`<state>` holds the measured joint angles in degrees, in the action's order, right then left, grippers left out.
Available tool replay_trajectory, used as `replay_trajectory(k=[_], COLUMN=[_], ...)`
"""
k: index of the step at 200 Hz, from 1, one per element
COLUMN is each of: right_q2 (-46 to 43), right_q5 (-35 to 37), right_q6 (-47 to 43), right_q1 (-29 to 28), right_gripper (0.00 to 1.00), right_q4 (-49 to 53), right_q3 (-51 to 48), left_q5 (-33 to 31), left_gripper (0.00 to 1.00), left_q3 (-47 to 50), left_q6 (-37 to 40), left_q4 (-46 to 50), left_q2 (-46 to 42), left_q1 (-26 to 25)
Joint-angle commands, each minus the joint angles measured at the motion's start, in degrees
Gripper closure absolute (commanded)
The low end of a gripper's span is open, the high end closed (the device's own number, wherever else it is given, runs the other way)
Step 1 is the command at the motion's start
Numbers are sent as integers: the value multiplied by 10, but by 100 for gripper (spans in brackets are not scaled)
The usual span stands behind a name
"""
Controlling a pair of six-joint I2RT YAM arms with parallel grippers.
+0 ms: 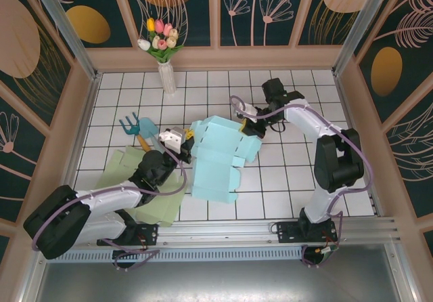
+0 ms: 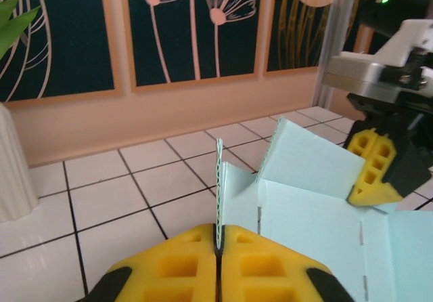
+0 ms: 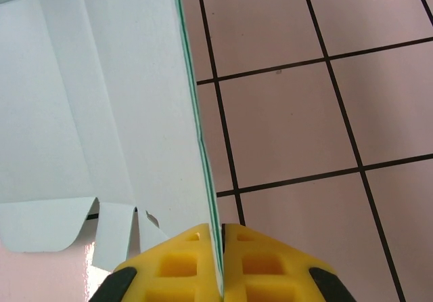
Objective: Fold the paper box
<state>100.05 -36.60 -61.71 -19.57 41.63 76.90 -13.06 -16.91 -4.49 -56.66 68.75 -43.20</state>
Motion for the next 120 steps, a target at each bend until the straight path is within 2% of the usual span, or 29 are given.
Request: replay_trajectory(k=[1,12,25,51,85,120], right_q2=[-36,-40,-42,-58,-86,-109], right_q5=[67,116,176,267,284,248], right_q6=[45,68,110,148,163,159], right_q1=[-6,-18,-32,-66,-77,-68], right_gripper=[100,100,100,100,100,100], right_q4=[11,18,30,48,49,29], right_q3=[18,23,36,40,25,8], left_q5=[-98,-131,-156,-163,-64,22], left_gripper=[79,74,74,75,74,74], left_q3=[-18,-23,-37,-67,-111,-148], left_q6=[-47,-74,-111,-197,-303,-382], left_q4=[6,22,65,165,244,254], left_q2=[3,-3,-21,-78,-121,-81], left_q1=[0,0,0,0,0,0])
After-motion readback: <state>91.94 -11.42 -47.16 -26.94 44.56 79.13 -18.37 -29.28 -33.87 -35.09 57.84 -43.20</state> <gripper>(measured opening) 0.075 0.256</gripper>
